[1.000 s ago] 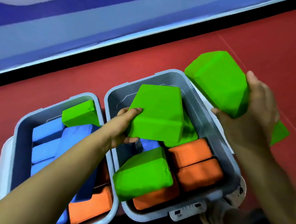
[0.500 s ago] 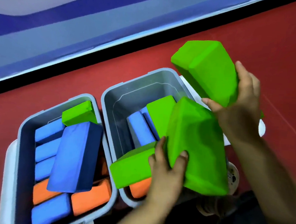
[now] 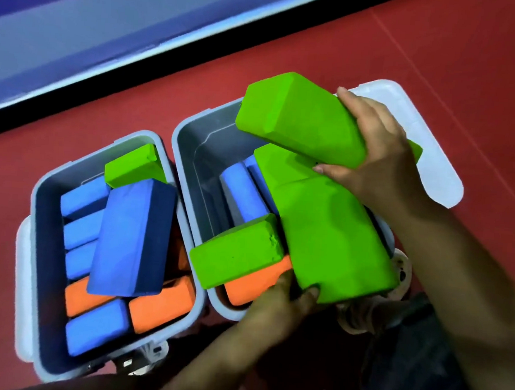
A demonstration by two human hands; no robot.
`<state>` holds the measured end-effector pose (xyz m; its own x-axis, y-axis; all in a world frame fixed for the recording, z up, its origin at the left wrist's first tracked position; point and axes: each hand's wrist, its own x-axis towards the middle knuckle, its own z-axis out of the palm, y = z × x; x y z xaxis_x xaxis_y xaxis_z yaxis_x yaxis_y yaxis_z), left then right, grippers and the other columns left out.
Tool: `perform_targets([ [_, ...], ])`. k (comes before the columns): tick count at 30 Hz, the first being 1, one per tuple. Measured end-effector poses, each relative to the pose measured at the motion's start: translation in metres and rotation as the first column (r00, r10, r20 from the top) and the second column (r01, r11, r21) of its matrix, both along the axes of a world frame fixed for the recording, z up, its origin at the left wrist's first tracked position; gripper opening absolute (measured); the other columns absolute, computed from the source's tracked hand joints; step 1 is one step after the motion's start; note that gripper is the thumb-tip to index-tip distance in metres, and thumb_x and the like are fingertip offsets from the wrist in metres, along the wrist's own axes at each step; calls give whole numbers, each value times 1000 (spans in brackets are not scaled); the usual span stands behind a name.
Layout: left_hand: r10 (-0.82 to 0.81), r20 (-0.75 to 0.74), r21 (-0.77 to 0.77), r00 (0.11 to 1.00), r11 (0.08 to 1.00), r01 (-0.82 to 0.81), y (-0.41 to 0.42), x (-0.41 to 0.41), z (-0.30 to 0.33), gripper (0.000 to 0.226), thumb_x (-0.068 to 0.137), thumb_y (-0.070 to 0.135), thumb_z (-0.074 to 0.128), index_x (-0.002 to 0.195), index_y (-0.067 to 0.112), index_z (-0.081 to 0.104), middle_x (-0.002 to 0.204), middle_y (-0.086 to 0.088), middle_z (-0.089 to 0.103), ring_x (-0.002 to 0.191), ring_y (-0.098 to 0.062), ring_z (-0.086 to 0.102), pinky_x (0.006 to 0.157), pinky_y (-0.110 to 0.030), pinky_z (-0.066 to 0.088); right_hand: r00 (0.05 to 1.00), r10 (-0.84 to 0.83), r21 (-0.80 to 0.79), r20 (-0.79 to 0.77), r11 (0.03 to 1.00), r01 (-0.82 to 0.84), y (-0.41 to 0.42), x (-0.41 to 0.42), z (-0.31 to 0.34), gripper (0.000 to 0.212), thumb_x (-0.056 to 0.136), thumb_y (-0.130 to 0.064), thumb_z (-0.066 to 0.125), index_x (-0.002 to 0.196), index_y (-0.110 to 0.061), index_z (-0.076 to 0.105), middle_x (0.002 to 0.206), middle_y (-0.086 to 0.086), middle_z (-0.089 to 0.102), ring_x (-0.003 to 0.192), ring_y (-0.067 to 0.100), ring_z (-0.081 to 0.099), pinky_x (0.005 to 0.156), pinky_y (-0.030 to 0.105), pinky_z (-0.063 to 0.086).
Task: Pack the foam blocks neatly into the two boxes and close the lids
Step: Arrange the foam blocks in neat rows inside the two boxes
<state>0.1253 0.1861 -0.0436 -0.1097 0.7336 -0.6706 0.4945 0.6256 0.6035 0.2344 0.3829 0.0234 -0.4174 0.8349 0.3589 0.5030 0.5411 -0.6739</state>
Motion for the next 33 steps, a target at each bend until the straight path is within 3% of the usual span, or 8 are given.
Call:
perform_targets([
  [2,-131,-28,20,991,991,132,7,-35,33,27,95,36,53,118,26,61,104,3,69,80,5,57,68,-11,41,999,-27,3,-47,1000,27,1,-5,2,94,59,-28,83,142,-13,40,136,11,49,128,26,45,107,53,35],
  [6,270,20,174,963,947,-269,66,-102,74,15,96,24,52,89,16,63,75,-7,70,52,-11,60,53,-22,46,993,-95,13,-65,995,96,4,-14,1,97,59,-26,81,143,-11,36,137,13,46,130,25,40,105,60,33],
  [8,316,-111,230,942,931,-285,115,-134,56,17,95,26,53,95,12,61,79,-8,71,59,-19,63,55,-24,49,991,-136,25,-8,990,136,10,-14,-5,98,59,-32,80,143,-12,35,136,15,47,128,22,37,105,58,33],
  [11,165,-295,28,941,986,-164,187,-175,-8,44,91,37,57,124,9,54,114,-16,64,96,-30,66,73,-33,54,978,-187,92,88,980,178,22,-11,-18,94,64,-45,72,143,-14,32,134,14,49,124,25,38,103,47,35],
  [20,206,-362,-182,909,941,-285,241,-196,-134,80,92,49,52,153,25,6,155,-19,19,142,-36,23,115,-40,27,951,-248,100,185,967,232,21,-20,-40,90,59,-38,71,141,-18,41,128,8,51,119,22,43,98,61,38],
  [23,176,-346,-179,922,952,-249,236,-198,-154,80,92,48,54,153,20,11,157,-16,13,145,-33,15,117,-35,19,940,-242,94,241,970,226,14,-24,-43,91,54,-33,74,139,-20,44,127,7,54,119,22,43,98,62,36],
  [27,284,-423,-103,860,928,-357,233,-205,-159,75,84,53,60,141,13,34,142,-25,27,129,-42,40,108,-41,33,918,-235,78,319,972,222,10,-26,-44,93,54,-35,72,141,-27,41,129,-1,51,126,19,40,108,50,22],
  [33,395,-490,-140,777,844,-518,236,-200,-141,84,76,54,65,138,7,32,140,-20,29,123,-38,43,99,-44,46,927,-195,33,322,980,195,8,-31,-39,92,56,-34,70,142,-28,38,132,-3,48,130,19,39,110,48,15],
])
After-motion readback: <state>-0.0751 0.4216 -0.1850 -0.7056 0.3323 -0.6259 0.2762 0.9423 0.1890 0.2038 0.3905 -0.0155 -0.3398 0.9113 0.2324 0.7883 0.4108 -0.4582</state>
